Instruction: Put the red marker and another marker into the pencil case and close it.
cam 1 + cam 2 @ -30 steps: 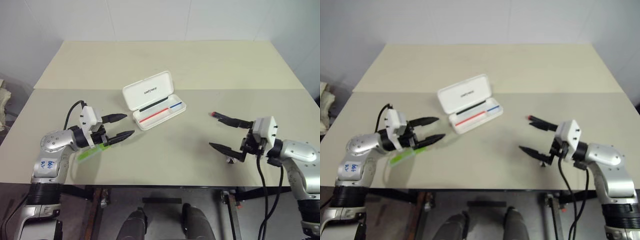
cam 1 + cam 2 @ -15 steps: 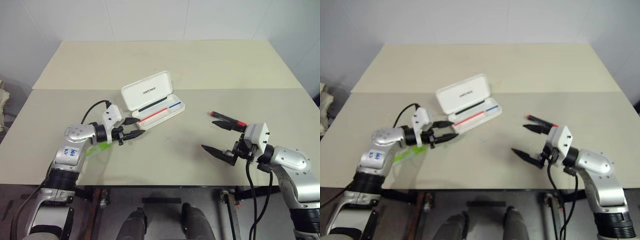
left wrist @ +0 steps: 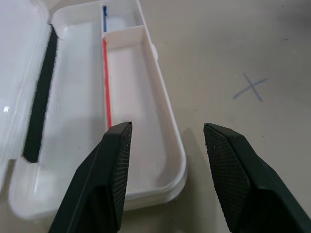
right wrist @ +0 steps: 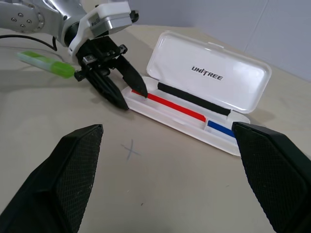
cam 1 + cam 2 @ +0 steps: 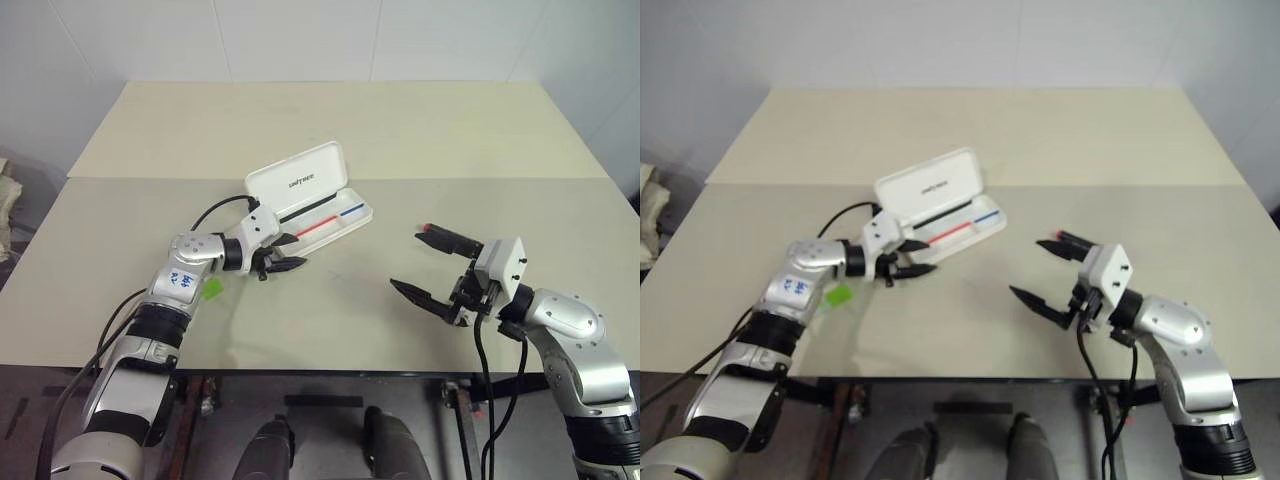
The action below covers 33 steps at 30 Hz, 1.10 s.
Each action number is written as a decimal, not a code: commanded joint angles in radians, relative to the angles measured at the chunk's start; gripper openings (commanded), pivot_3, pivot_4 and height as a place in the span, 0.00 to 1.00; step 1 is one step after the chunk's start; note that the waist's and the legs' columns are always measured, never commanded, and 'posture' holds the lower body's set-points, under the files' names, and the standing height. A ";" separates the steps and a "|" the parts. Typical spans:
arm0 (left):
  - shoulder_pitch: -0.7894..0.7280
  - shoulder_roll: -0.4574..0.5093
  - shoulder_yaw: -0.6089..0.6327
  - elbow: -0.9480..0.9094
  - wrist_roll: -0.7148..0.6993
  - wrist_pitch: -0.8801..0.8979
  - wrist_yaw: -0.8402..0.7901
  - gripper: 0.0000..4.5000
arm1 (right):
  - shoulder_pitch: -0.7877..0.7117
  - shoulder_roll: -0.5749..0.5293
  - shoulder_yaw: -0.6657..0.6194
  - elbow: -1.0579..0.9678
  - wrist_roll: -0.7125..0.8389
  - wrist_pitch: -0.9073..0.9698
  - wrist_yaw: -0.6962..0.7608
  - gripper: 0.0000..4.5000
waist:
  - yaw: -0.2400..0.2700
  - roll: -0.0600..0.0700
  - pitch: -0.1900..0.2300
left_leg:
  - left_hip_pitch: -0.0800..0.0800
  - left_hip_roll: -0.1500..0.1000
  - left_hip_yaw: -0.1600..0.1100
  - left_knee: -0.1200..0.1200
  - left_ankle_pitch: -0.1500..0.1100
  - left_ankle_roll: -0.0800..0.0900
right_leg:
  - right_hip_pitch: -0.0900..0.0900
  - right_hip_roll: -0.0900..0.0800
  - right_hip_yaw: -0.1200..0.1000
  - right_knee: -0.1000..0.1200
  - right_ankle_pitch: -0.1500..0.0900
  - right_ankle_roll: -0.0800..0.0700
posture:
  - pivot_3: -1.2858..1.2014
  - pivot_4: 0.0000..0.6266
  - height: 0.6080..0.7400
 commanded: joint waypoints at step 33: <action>-0.053 0.043 -0.174 -0.157 0.102 0.173 -0.311 0.00 | -0.022 -0.027 -0.062 0.007 0.010 -0.065 0.017 1.00 | -0.004 0.000 0.000 | -0.001 0.000 0.003 0.009 -0.007 0.004 | 0.001 0.001 0.003 0.003 -0.001 0.002 | 0.52 0.24 1.00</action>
